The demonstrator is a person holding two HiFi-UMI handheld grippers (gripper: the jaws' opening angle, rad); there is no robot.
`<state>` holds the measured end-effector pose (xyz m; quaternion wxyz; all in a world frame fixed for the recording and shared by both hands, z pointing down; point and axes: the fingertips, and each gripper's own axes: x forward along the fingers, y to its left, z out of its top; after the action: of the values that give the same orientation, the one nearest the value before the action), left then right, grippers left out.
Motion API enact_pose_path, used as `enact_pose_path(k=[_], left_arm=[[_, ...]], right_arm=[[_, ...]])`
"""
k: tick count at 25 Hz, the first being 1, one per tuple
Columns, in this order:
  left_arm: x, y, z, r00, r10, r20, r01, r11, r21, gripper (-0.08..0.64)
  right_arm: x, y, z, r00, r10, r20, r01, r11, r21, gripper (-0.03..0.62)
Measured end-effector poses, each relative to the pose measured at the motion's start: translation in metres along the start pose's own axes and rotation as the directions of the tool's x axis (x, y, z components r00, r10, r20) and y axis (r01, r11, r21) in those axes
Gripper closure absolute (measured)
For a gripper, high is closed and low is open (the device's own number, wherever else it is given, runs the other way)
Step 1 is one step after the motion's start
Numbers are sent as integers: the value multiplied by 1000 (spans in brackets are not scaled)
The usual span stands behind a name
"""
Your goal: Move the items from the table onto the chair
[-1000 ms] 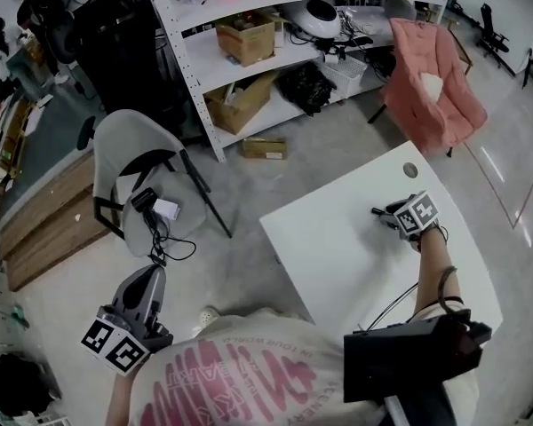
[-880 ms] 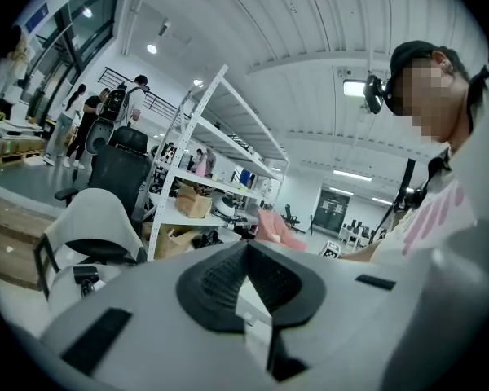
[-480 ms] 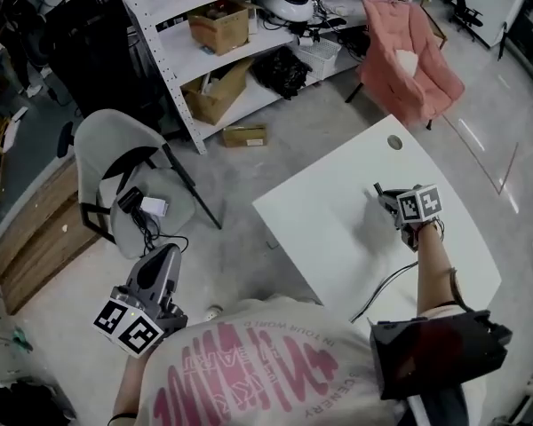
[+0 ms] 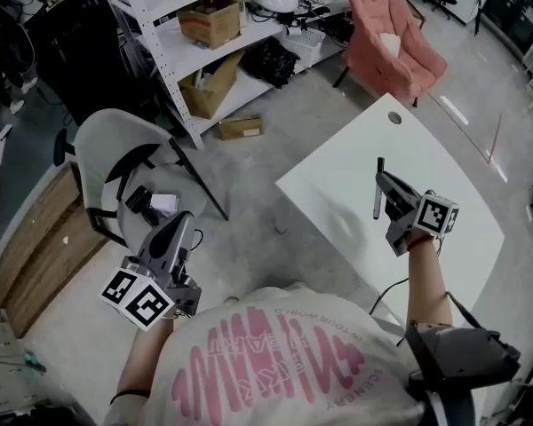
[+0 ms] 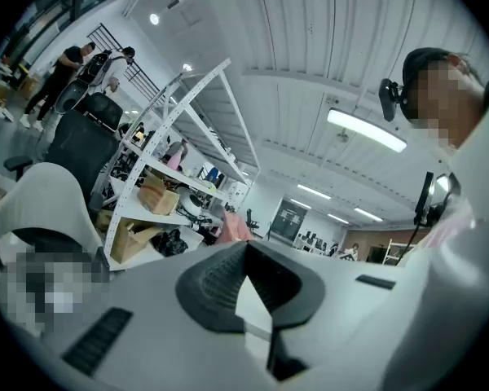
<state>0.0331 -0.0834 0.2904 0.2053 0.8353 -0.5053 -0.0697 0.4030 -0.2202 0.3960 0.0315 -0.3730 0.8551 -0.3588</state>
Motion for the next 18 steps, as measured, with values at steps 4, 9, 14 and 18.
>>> enact_pose_path(k=[4,9,14,18], left_arm=[[-31,22,13,999,-8,34,8,1000,2,549],[-91,59,28,997,41,65,-41,999,-8,551],[-158,92,40,982,165,91,-162,986,-38,550],[-211,124,39,957,243,156,-234,970,-71,551]], right_arm=[[17,90,-19,985,140,98,-147,987,62,518],[70,203,-50,937,329,117,-336,940,50,518],[114,293,-78,873,484,55,-487,870,76,518],[155,343,-110,819,573,17,-572,814,106,518]])
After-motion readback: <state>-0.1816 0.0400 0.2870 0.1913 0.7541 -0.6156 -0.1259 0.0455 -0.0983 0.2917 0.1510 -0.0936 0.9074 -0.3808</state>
